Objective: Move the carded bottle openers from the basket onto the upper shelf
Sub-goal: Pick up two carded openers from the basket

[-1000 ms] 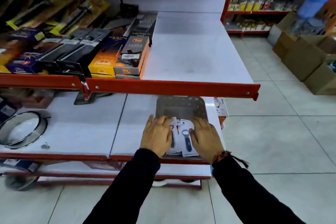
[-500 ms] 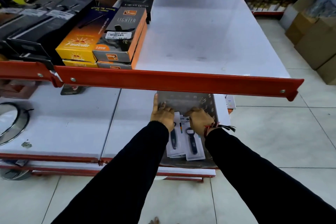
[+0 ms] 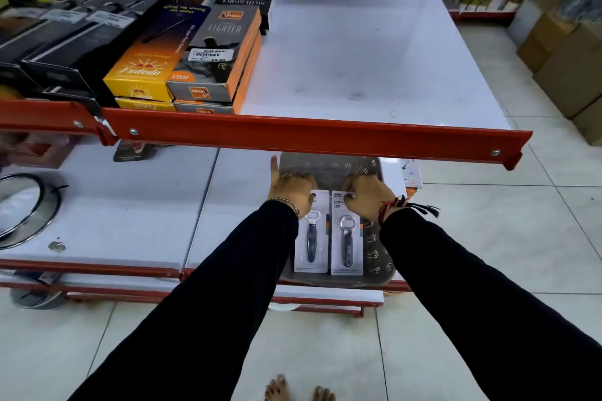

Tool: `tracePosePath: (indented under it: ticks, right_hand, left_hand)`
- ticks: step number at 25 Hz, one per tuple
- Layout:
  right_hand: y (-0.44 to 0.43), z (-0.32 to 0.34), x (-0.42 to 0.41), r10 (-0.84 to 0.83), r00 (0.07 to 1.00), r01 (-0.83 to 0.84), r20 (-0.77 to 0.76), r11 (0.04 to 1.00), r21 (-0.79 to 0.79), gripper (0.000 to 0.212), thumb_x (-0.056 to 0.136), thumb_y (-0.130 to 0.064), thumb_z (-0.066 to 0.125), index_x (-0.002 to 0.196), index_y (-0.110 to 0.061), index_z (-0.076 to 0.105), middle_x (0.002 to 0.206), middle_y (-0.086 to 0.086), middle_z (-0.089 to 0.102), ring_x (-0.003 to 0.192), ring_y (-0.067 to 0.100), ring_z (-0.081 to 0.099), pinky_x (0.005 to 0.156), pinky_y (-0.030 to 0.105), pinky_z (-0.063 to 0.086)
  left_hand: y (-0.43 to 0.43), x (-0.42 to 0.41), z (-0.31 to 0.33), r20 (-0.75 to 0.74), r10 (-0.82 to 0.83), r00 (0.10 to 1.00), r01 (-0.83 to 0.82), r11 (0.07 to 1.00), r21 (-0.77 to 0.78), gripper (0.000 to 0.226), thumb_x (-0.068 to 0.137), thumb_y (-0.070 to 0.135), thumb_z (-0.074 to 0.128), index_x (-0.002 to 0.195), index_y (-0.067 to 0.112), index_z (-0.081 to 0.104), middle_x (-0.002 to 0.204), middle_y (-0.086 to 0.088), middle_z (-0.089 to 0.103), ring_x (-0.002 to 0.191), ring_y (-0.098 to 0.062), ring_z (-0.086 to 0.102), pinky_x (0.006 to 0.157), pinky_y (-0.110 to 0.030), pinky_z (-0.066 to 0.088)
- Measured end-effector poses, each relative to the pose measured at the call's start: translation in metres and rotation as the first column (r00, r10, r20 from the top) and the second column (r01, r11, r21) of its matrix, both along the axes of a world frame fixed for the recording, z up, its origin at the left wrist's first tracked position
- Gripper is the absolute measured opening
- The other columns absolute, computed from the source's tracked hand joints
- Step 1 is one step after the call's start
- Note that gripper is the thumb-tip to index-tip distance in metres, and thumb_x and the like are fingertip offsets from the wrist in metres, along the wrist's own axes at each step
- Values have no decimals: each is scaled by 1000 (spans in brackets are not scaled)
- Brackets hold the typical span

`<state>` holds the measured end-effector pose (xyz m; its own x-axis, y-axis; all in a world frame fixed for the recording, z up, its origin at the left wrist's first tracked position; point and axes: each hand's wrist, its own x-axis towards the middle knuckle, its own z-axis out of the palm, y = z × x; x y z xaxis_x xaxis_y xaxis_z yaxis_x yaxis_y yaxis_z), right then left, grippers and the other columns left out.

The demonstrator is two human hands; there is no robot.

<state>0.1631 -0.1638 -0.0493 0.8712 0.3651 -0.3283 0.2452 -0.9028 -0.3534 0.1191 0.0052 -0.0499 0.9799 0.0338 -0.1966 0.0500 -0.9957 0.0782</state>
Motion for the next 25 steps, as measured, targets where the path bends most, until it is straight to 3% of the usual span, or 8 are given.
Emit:
tracePosePath:
  ticks: [3,6,10,16,21,25]
  right_hand:
    - [-10,15,-7,39,999,-39,-11,999,21,19,84,-15,44,83,-16,63,97,15,70,86,33,66,79,38,58]
    - [-16,24,-23,36,998,-38,44,998,57,30,90,-12,43,109,-9,67,108,17,68,85,31,63,76,32,53]
    - [-18,53,-56,32,977,-52,210,994,92,32,94,-13,41,117,-11,63,104,20,71,91,39,69,79,40,57]
    - [-31,104,-102,58,909,-119,413,985,125,37,94,-10,40,127,-8,57,130,16,58,109,37,62,83,40,54]
    - [-41,151,-132,80,856,-170,512,976,133,36,94,-9,39,126,-6,55,119,15,60,111,35,57,84,43,52]
    - [-48,202,-130,81,819,-213,568,962,170,28,94,-8,38,114,-4,58,111,15,61,105,35,57,85,44,51]
  left_hand:
    - [2,-8,13,-43,42,998,-47,993,-106,28,100,33,44,118,29,66,112,1,72,117,-22,62,120,-53,-6]
    - [4,-27,24,15,90,996,-86,984,-156,31,98,29,42,114,27,68,103,-1,74,107,-23,65,117,-49,6]
    - [0,-60,49,158,165,974,-133,972,-195,32,95,26,42,114,26,69,97,-2,76,99,-24,68,112,-46,15]
    - [-2,-108,103,296,159,942,-96,971,-218,28,93,27,45,109,26,68,105,0,74,101,-23,63,96,-40,27]
    - [-7,-135,156,404,120,907,-23,971,-237,30,93,24,49,116,19,68,120,-3,71,114,-26,59,98,-36,44]
    - [-7,-135,210,477,84,875,29,974,-224,31,92,23,50,116,18,68,118,-5,72,113,-26,60,96,-35,46]
